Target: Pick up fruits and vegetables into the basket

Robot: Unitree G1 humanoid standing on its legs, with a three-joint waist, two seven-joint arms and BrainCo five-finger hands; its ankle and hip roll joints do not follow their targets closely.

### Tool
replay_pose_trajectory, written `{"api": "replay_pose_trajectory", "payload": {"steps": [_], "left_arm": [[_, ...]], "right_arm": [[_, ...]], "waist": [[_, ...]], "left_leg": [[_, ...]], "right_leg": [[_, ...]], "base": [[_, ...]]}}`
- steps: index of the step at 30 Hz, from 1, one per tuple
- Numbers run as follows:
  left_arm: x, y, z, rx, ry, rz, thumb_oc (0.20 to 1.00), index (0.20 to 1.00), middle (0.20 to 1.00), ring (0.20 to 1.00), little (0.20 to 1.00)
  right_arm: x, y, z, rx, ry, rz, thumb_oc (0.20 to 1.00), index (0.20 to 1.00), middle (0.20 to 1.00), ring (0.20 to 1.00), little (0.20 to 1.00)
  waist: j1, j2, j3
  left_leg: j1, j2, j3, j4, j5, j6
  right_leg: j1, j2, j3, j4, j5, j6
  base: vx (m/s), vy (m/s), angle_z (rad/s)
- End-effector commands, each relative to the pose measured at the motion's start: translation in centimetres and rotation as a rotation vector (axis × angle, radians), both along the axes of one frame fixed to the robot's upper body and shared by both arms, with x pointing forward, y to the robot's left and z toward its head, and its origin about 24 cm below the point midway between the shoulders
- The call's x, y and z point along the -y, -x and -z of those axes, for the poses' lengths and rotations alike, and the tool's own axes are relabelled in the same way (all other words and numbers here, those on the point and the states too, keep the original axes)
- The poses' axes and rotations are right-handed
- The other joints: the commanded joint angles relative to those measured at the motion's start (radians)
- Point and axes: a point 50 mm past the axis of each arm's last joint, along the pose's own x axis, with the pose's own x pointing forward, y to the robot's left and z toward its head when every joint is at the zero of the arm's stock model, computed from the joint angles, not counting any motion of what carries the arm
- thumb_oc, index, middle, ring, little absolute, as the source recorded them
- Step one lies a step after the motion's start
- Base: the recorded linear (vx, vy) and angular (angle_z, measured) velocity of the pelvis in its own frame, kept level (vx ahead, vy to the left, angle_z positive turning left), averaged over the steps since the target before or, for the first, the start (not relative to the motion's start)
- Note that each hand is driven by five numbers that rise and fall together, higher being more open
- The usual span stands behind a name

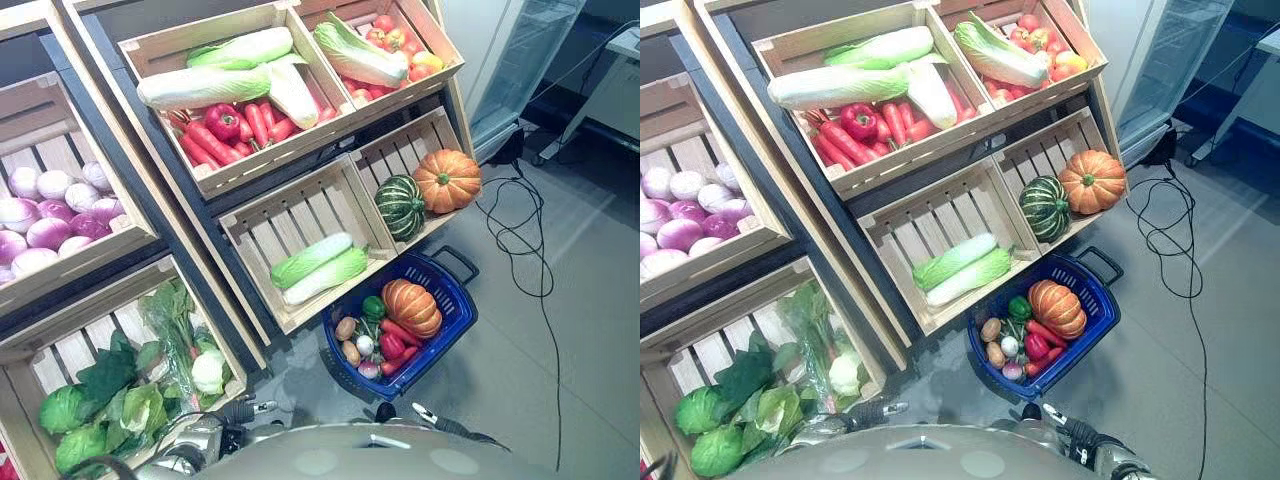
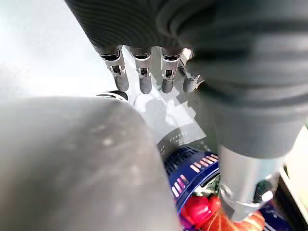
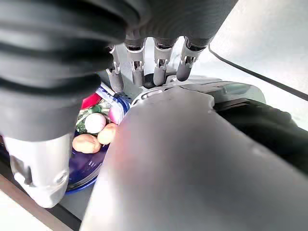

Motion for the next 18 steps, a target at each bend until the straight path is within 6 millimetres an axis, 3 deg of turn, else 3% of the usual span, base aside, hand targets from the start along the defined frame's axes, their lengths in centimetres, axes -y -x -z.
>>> {"api": "replay_pose_trajectory", "payload": {"steps": [1,13,18], "left_arm": [[0.6,-2.4,-0.4,0.065,-0.004,0.02,1.0,1.0,1.0,1.0,1.0],[0.9,-2.6,-0.5,0.077,0.043,0.029,1.0,1.0,1.0,1.0,1.0],[0.9,-3.7,-0.9,0.17,-0.016,0.02,1.0,1.0,1.0,1.0,1.0]], "right_arm": [[-1.8,-1.0,0.3,-0.013,-0.078,-0.036,1.0,1.0,1.0,1.0,1.0],[-1.4,-1.7,0.2,0.032,-0.005,-0.125,1.0,1.0,1.0,1.0,1.0],[-1.0,-3.9,-0.4,0.164,0.083,-0.158,1.0,1.0,1.0,1.0,1.0]], "waist": [[-0.021,-0.025,0.041],[-0.02,-0.024,0.043],[-0.018,-0.026,0.048]], "left_leg": [[-0.042,-0.014,-0.006,0.005,-0.043,0.03],[-0.044,-0.014,-0.007,0.006,-0.044,0.029],[-0.047,-0.011,-0.012,0.007,-0.042,0.027]], "right_leg": [[0.068,-0.066,-0.03,0.034,-0.087,0.074],[0.067,-0.067,-0.03,0.034,-0.087,0.075],[0.064,-0.066,-0.027,0.036,-0.087,0.074]], "base": [[-0.08,-0.033,0.32],[0.0,0.0,0.0],[0.02,-0.005,0.0]]}}
